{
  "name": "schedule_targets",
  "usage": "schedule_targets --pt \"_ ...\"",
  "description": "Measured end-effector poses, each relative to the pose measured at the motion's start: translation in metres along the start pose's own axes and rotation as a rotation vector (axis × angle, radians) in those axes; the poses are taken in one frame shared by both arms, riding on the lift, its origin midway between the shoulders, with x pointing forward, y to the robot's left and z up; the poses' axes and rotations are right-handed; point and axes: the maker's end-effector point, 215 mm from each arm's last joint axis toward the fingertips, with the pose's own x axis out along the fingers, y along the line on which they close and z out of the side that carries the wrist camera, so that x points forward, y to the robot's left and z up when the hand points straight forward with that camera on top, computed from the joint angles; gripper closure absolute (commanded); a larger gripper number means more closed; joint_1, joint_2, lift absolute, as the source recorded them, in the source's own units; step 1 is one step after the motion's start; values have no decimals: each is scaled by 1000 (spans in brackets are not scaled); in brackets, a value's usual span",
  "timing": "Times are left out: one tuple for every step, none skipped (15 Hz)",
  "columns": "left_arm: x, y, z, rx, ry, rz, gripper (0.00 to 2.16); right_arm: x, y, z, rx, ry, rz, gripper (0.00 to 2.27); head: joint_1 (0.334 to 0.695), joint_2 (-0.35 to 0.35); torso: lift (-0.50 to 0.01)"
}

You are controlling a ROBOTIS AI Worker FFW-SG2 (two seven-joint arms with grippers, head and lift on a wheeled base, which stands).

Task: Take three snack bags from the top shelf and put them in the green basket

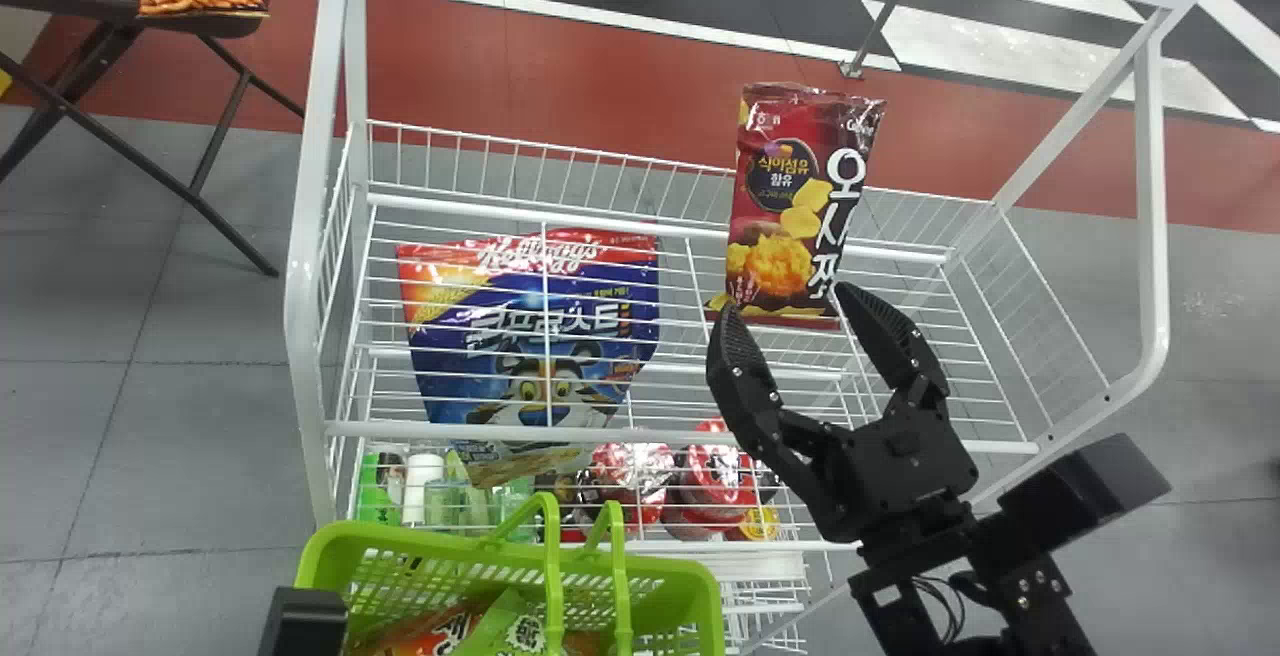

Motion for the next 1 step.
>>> schedule_targets --pt "0 0 0 0 0 0 1055 0 0 0 0 0 0 70 695 -350 -29"
